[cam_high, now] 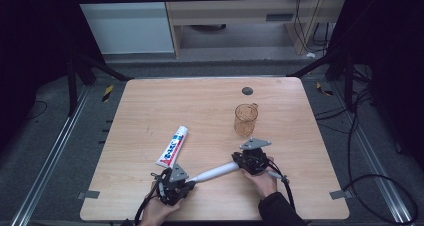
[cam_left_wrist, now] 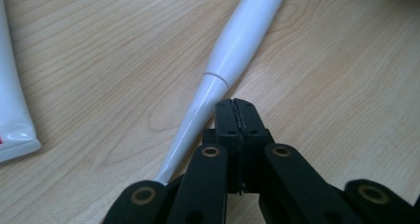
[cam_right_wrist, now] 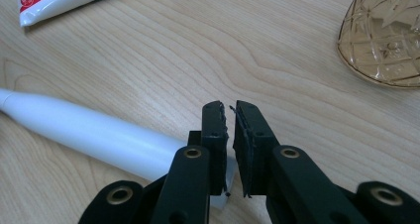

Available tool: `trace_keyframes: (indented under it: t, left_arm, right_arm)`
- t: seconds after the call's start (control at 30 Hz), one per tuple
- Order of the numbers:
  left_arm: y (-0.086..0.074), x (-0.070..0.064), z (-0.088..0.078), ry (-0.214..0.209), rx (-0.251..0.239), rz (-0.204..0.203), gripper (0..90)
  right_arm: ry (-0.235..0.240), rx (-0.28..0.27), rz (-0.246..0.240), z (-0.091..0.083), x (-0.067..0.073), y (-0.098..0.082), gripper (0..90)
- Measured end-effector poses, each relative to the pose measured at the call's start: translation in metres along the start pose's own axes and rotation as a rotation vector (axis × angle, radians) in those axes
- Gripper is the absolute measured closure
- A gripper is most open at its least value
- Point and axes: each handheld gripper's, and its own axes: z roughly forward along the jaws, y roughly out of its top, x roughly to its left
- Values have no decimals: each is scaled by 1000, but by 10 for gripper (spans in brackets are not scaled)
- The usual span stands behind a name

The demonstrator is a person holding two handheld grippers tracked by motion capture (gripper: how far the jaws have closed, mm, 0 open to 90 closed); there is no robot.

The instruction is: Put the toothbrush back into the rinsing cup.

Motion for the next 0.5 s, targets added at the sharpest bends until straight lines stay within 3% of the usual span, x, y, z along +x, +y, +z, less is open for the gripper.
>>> trace_keyframes:
  t: [0.5]
  left_arm:
    - [11,10,10,31,-6,-9,896]
  right_arm:
    - [21,15,-9,-12,7,-8,825]
